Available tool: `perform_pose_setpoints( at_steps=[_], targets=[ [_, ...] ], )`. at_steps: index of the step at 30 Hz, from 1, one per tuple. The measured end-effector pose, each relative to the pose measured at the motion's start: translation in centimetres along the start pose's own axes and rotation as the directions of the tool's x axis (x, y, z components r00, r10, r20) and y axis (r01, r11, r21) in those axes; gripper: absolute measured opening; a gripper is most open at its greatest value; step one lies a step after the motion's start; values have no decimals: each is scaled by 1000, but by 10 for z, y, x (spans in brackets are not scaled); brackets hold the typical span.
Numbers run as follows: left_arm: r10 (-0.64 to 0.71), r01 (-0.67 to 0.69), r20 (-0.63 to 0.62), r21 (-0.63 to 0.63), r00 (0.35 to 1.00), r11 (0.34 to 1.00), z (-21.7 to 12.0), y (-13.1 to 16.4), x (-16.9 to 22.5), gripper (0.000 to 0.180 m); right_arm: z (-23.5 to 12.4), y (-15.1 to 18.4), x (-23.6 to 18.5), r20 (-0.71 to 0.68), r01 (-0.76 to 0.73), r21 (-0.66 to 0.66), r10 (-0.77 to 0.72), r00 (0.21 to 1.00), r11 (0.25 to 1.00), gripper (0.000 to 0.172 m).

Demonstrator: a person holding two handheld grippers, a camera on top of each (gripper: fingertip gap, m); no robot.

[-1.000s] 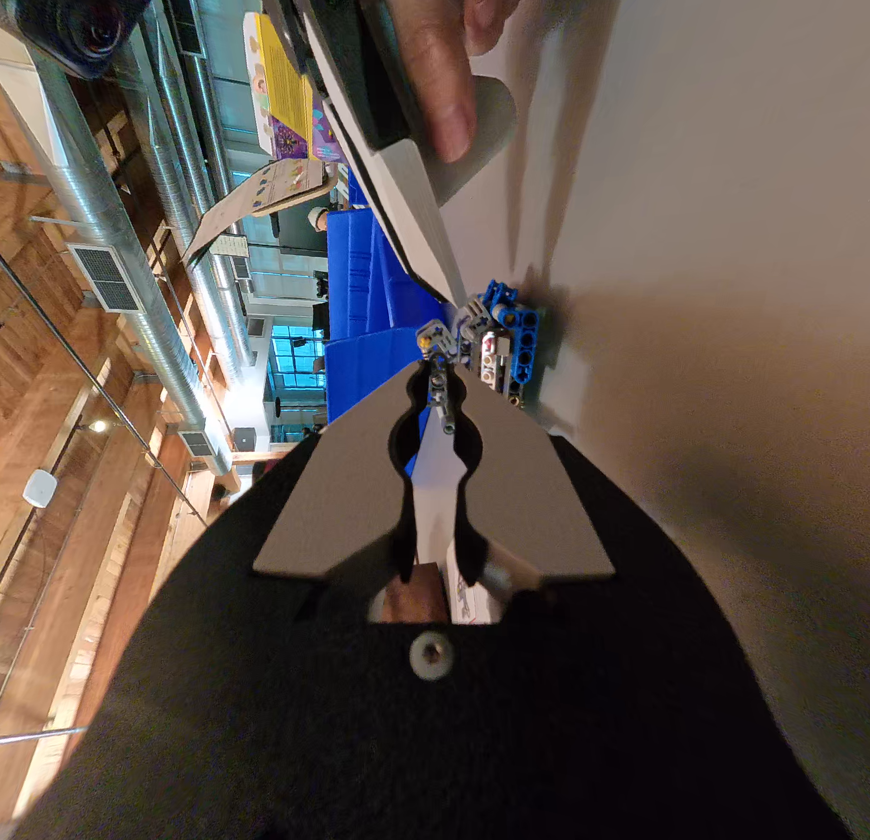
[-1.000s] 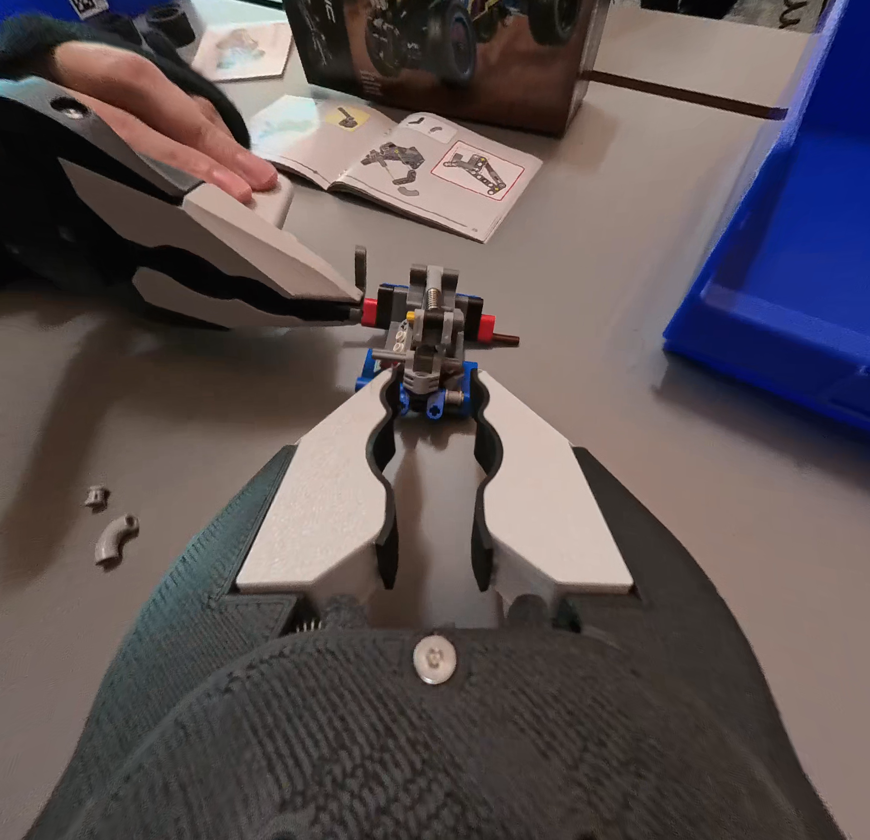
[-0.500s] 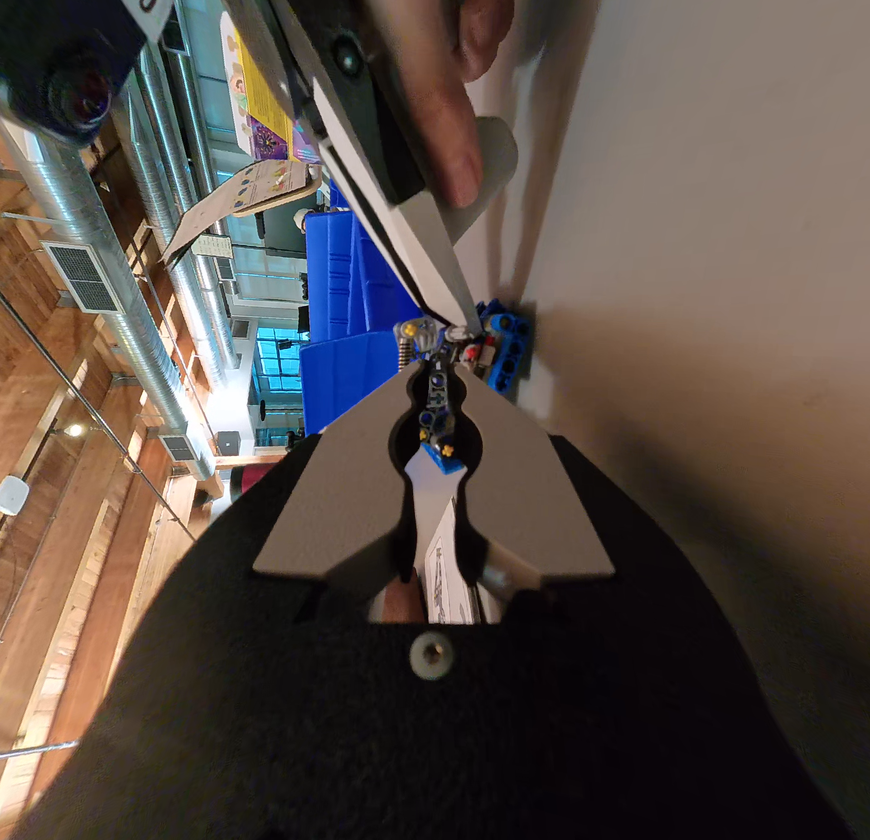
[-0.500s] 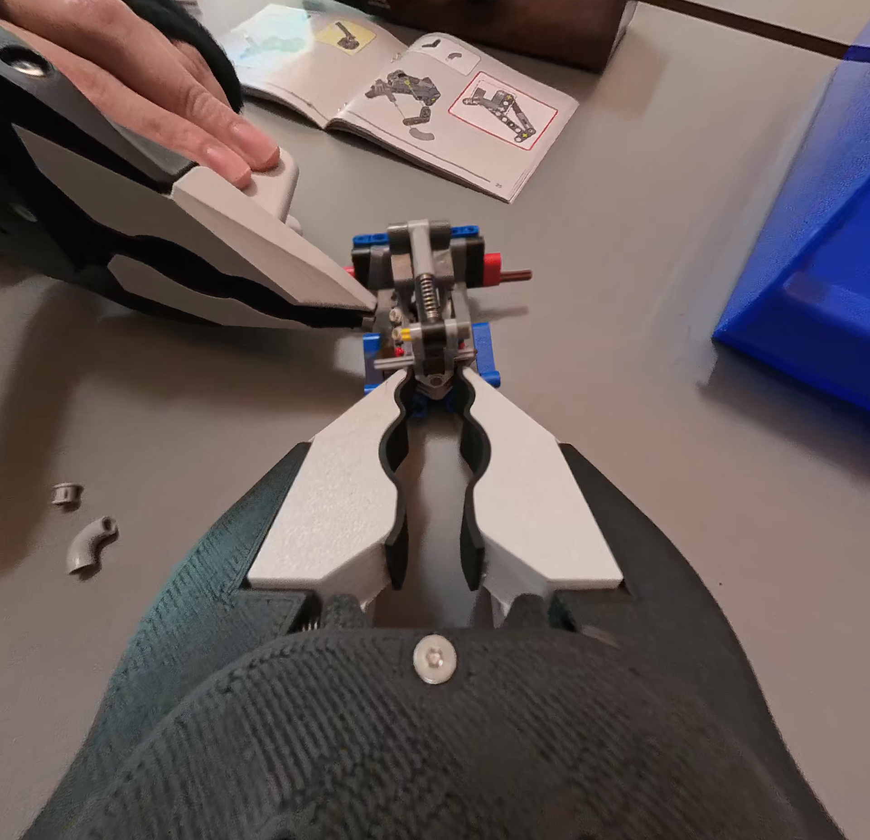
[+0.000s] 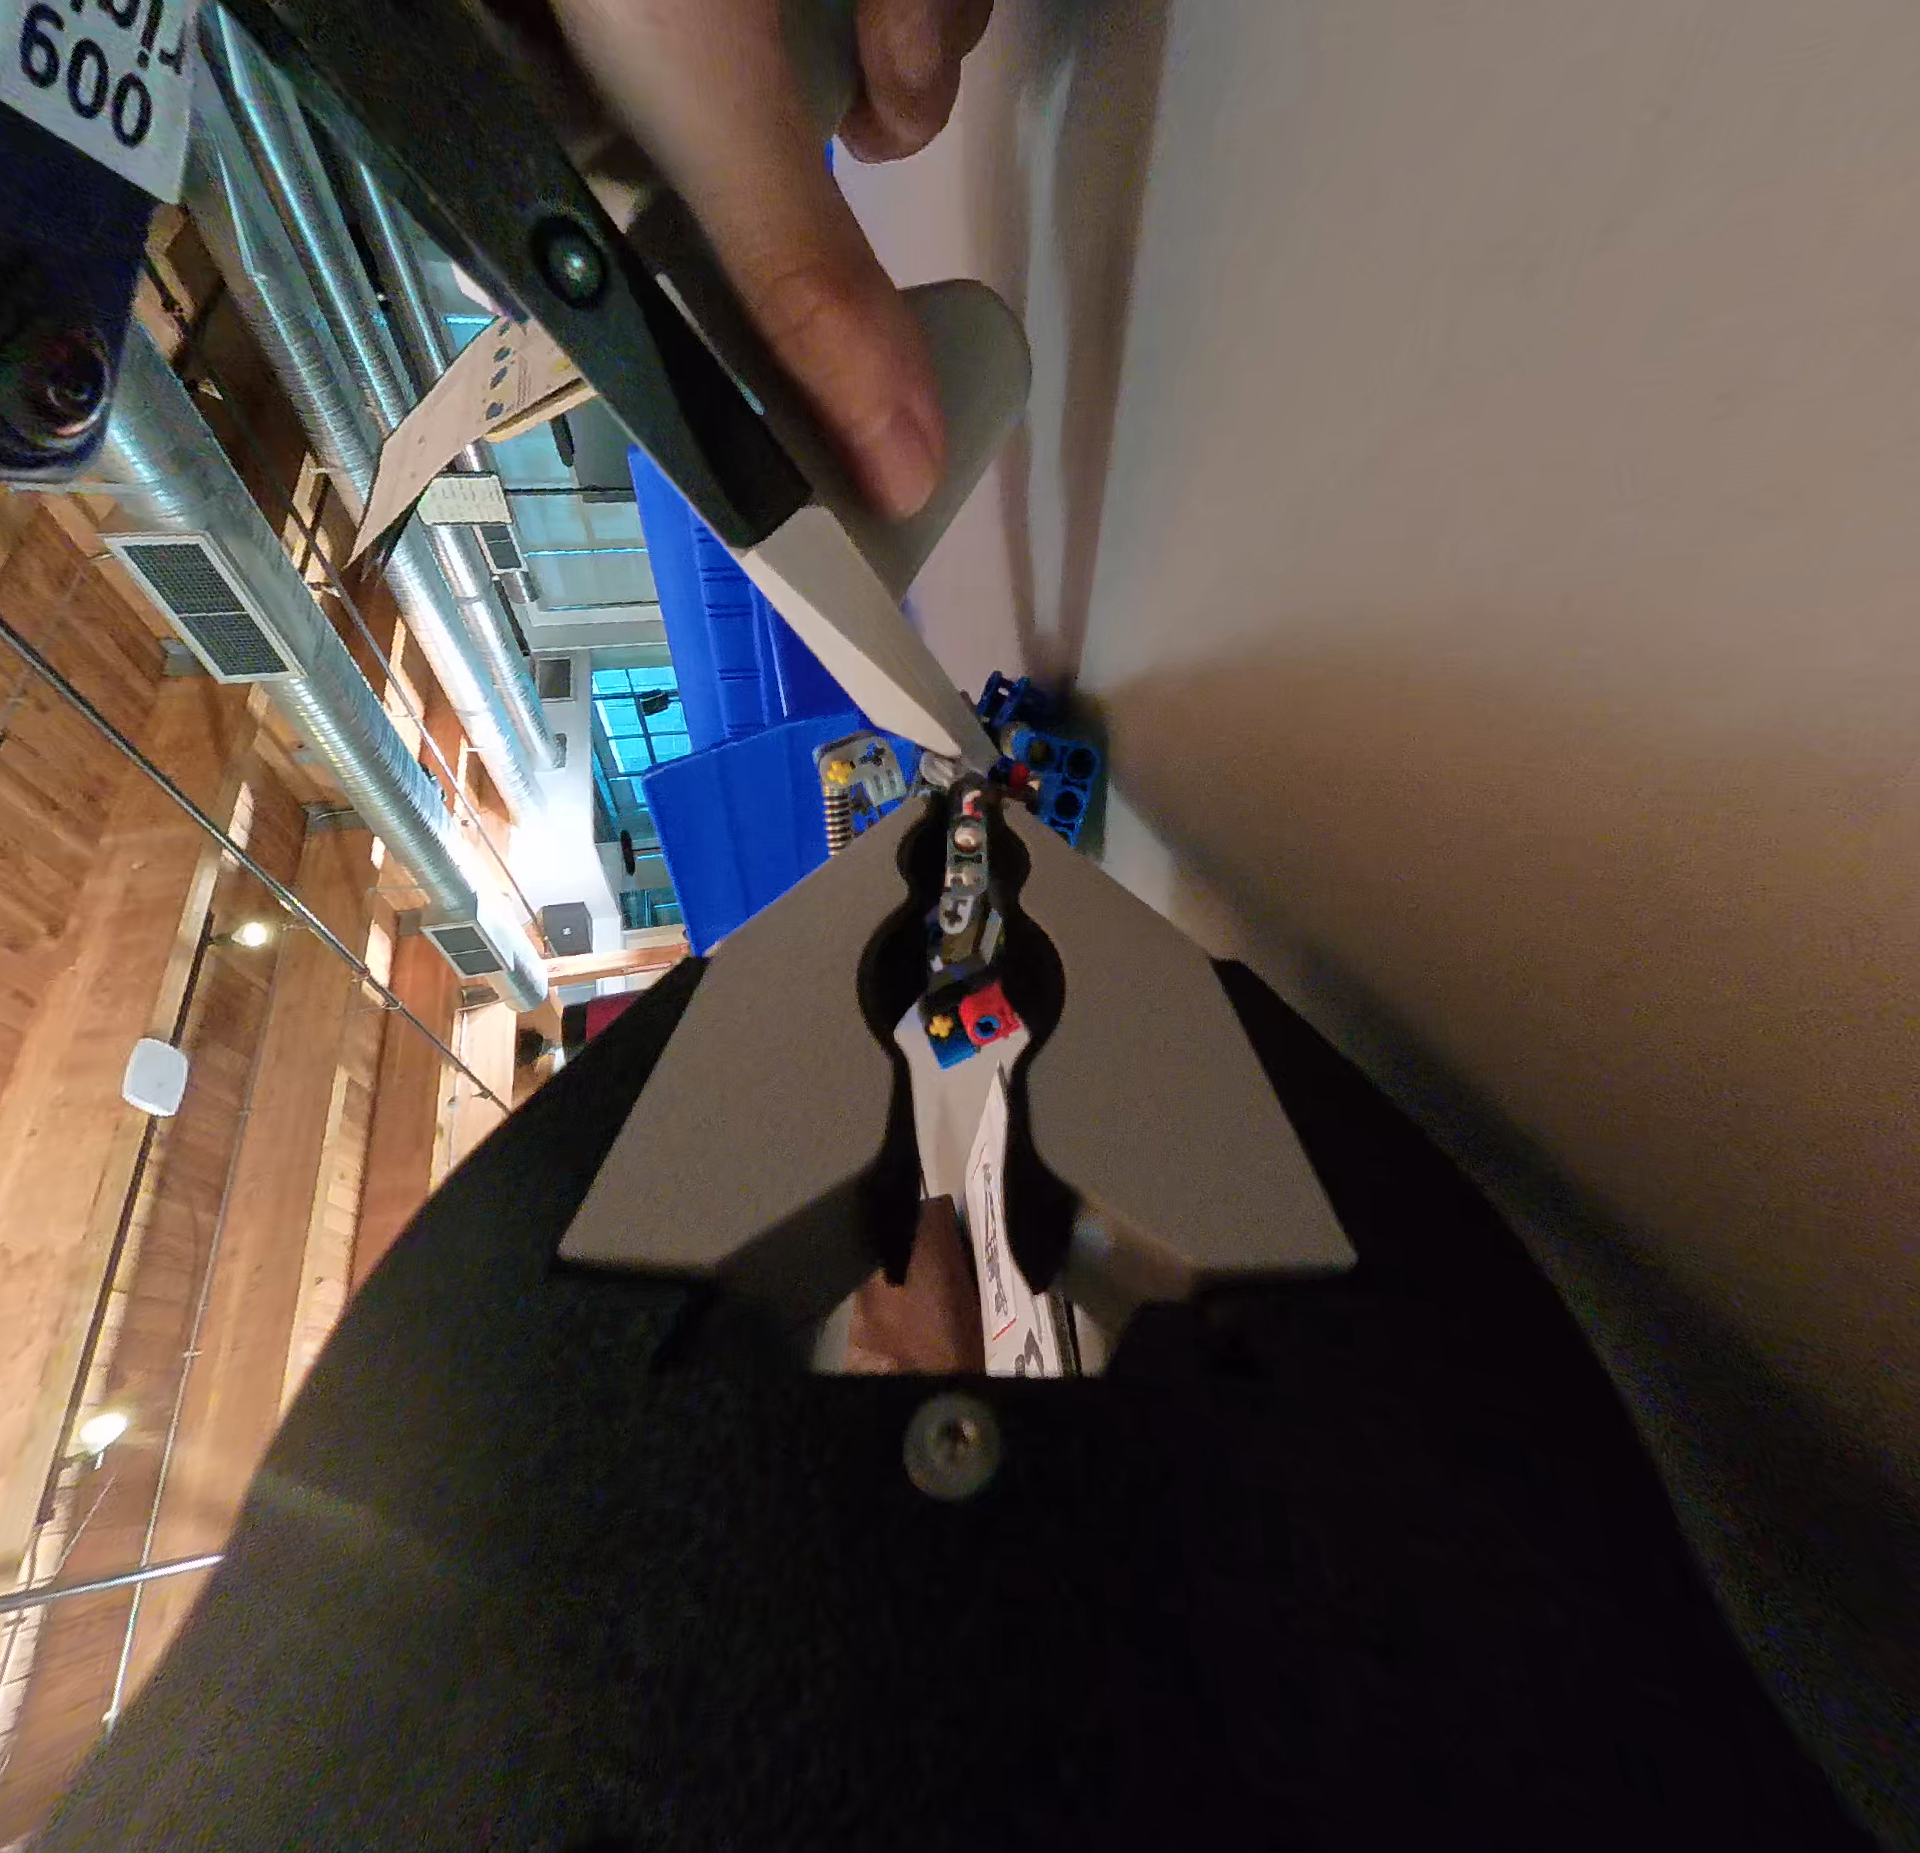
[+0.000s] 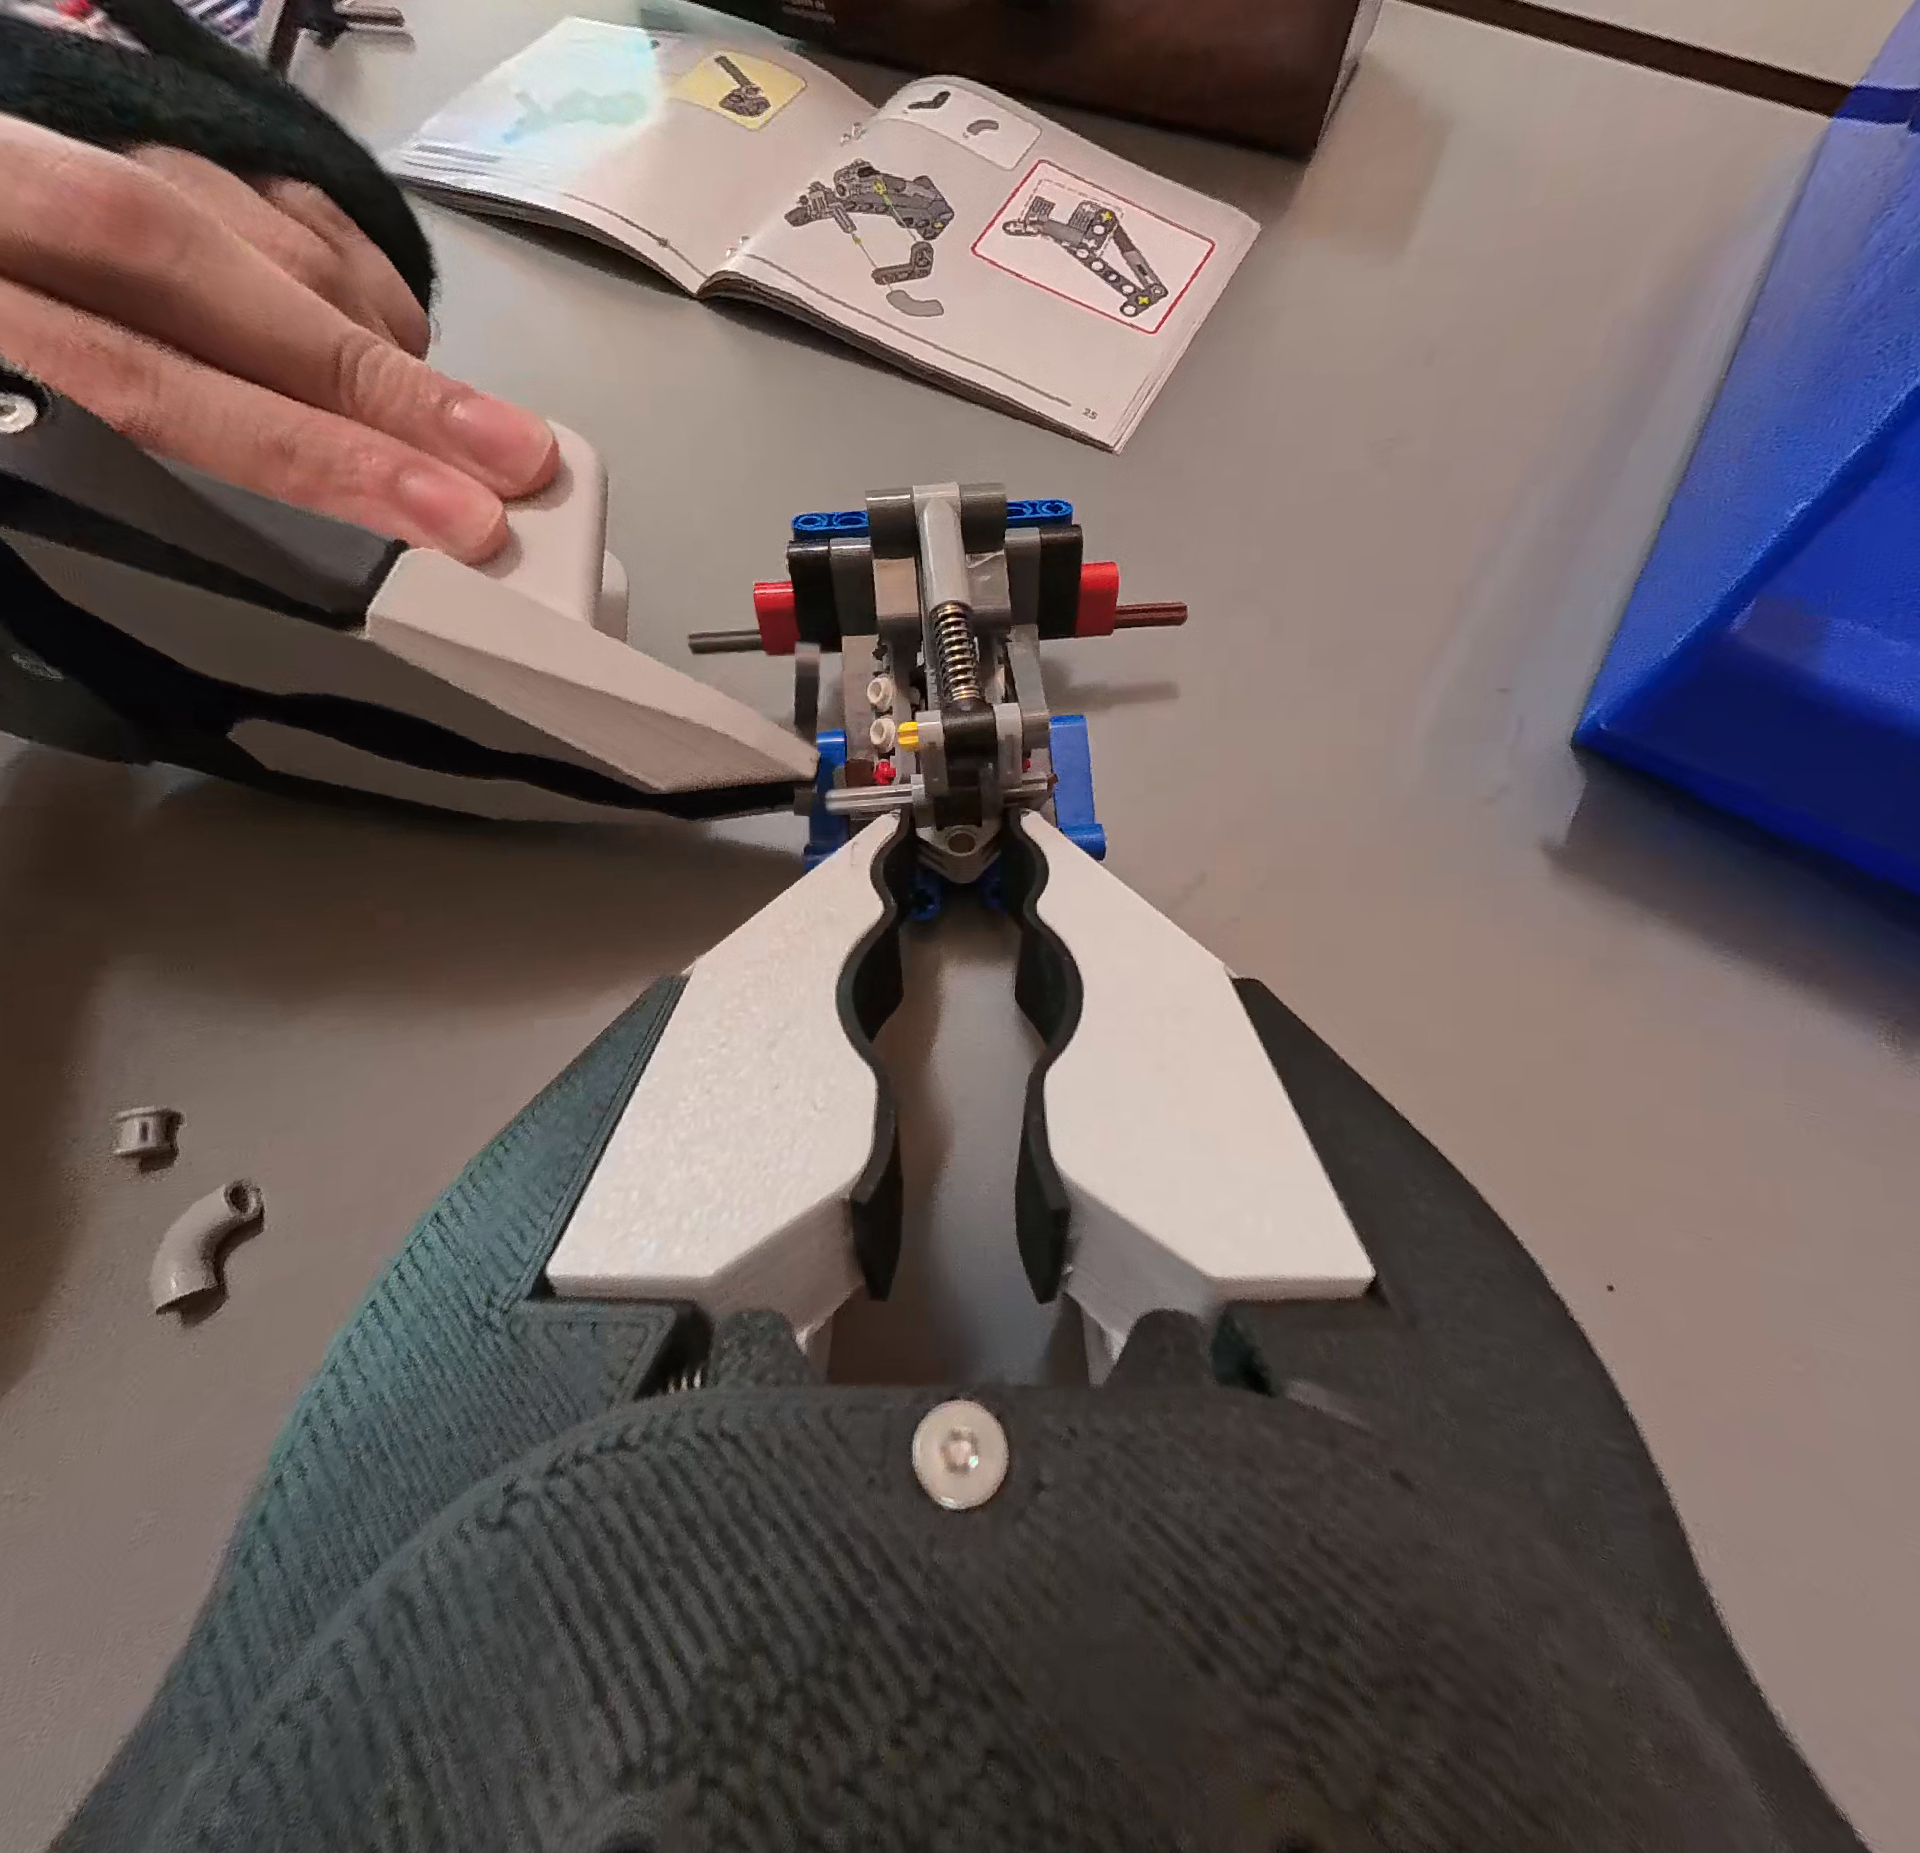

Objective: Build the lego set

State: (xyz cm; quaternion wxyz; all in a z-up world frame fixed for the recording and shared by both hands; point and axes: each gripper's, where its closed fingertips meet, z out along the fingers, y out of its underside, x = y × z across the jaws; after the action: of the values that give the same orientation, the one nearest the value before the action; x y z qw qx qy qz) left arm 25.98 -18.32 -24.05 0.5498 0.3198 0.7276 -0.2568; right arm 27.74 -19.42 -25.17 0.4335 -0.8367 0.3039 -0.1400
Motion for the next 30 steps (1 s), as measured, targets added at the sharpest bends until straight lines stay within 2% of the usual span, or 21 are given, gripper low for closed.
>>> perform_pose_setpoints(
  at_steps=[12,24,30],
  targets=[
    [8,-6,55,-38,998,999,3,-2,-3,3,0,0,0,27,-35,-1,35,999,999,14],
    [-91,93,30,-61,995,994,3,-1,-1,3,1,0,0,39,-56,-1,56,998,998,15],
    [-96,99,40,-61,995,993,4,1,-2,4,1,0,0,29,-47,-1,47,998,999,15]
  ],
)
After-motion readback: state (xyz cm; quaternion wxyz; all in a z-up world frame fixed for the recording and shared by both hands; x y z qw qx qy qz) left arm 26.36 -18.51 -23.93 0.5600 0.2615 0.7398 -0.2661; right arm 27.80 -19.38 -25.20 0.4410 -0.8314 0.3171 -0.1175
